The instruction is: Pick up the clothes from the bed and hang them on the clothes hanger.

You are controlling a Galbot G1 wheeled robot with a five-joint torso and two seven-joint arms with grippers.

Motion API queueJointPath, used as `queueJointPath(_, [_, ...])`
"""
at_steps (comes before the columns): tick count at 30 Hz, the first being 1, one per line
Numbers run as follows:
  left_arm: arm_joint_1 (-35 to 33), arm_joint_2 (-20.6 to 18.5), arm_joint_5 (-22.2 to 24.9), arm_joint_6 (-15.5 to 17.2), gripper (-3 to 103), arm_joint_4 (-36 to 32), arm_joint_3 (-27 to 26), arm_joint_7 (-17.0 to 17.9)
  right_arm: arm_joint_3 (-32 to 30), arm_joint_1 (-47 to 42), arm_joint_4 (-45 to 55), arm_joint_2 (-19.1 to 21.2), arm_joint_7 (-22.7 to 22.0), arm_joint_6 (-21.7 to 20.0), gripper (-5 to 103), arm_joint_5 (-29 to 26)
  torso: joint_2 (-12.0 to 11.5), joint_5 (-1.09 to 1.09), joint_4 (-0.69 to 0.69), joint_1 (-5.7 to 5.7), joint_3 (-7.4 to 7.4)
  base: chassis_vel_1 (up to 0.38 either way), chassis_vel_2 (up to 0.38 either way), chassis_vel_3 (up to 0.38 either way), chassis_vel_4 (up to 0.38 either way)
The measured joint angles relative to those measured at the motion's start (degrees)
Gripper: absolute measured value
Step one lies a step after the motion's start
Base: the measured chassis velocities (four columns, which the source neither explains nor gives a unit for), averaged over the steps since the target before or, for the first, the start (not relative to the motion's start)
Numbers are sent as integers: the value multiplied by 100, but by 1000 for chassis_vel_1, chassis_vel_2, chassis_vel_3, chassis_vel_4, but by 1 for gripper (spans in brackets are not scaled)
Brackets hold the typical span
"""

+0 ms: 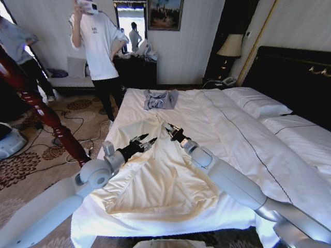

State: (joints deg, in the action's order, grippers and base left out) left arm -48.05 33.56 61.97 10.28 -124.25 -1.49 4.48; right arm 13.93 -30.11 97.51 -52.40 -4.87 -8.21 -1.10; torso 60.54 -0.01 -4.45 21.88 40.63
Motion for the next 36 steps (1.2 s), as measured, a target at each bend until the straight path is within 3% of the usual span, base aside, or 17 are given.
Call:
queueJointPath(5, [169, -108, 78, -44, 97, 105, -389, 108, -165, -89, -6, 23, -10, 316, 22, 773, 0, 1, -1, 0, 0, 0, 0, 0, 0])
queueJointPath(15, [644, -438, 334, -40, 100, 417, -515, -52, -440, -180, 141, 57, 18, 821, 22, 1822, 0, 0, 0, 0, 0, 0, 0, 0, 0])
queueJointPath(27, [743, -723, 633, 17, 100, 612, -492, -326, -463, -236, 196, 12, -30, 930, 22, 1753, 0, 1, 0, 0, 0, 0, 0, 0, 0])
queueJointPath(36, [938, -901, 714, 146, 100, 992, -158, -664, -424, -200, 237, -43, -105, 1222, 22, 1722, 0, 0, 0, 0, 0, 0, 0, 0, 0])
